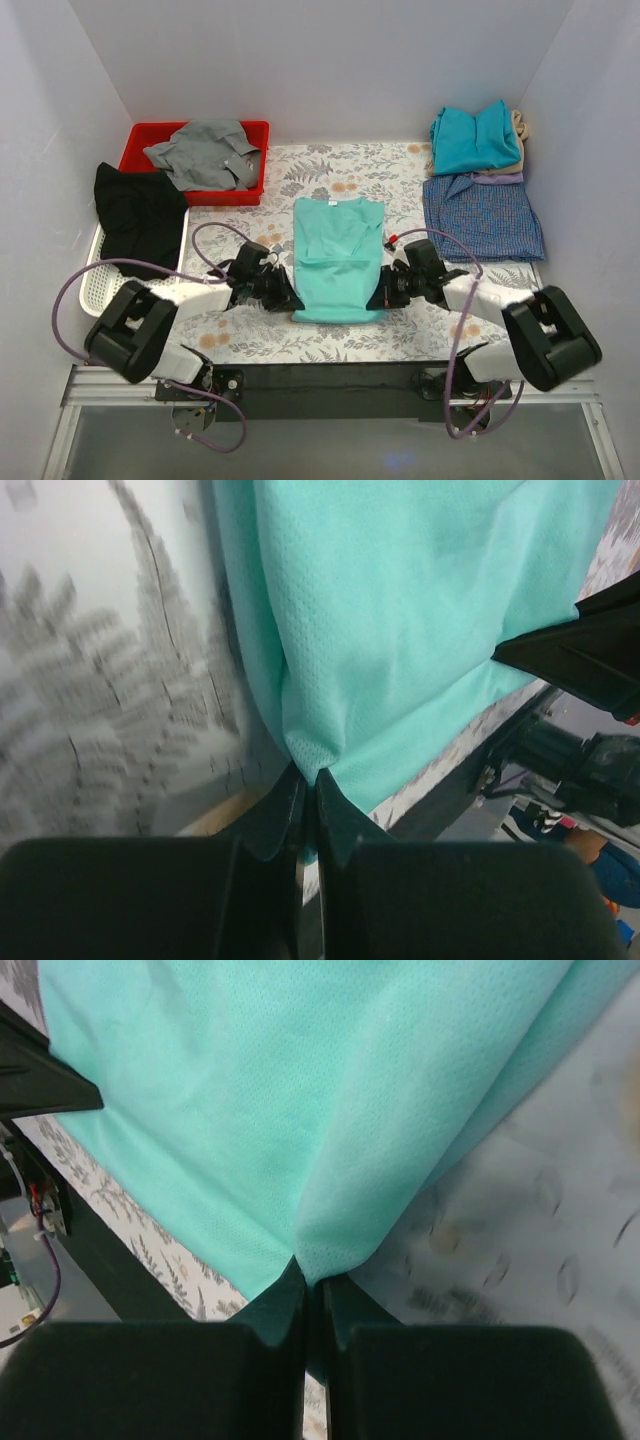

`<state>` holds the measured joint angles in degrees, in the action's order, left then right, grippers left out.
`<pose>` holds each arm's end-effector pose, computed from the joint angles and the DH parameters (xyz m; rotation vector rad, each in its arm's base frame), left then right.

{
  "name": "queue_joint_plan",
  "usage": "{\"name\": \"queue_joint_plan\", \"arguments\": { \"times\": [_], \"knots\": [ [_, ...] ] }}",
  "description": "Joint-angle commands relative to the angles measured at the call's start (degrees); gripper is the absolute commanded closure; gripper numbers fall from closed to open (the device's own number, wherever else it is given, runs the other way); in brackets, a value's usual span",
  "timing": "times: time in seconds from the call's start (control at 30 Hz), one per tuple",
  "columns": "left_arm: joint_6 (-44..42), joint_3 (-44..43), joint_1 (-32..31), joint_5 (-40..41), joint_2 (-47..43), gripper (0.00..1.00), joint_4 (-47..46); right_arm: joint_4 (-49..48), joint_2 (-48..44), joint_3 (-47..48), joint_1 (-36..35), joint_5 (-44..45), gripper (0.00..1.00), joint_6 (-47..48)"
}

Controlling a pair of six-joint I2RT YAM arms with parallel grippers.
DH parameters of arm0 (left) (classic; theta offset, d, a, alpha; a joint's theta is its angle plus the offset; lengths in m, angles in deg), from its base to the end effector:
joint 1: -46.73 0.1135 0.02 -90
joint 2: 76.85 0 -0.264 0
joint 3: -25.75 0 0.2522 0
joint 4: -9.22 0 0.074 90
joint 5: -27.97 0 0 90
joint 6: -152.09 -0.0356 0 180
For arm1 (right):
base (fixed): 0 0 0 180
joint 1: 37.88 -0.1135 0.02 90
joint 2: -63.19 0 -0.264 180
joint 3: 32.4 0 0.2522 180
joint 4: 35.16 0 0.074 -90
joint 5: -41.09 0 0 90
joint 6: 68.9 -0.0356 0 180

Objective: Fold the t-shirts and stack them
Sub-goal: Fold the tshirt

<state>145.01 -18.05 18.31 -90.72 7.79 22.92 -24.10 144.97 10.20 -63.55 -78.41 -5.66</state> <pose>0.2093 -0.1327 0.1257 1.0969 -2.6382 1.1625 0.2131 0.1219 0.1348 -0.2191 2.5591 1.0124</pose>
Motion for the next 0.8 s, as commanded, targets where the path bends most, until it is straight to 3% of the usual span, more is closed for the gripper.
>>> {"name": "queue_joint_plan", "arguments": {
  "times": [0.0,0.17,0.3,0.53,0.77],
  "knots": [
    [4.1,3.6,-3.9,4.3,-11.6,1.0,9.4,5.9,-12.0,-5.0,-5.8,7.1,0.94,-6.0],
    [7.1,6.5,-6.5,8.2,-27.0,1.0,20.3,12.9,-27.8,-10.4,-14.1,14.4,0.94,-16.6],
    [8.9,5.3,-7.7,9.6,-36.0,1.0,25.0,18.8,-38.7,-10.0,-18.0,18.0,0.94,-18.6],
    [6.4,-5.7,-8.1,12.7,-31.2,1.0,28.4,22.3,-37.6,1.0,-18.1,23.5,0.9,-12.0],
    [2.7,-18.6,-8.1,15.8,-20.0,1.0,31.8,25.6,-26.2,14.8,-17.4,29.2,0.81,-6.5]
  ]
}}
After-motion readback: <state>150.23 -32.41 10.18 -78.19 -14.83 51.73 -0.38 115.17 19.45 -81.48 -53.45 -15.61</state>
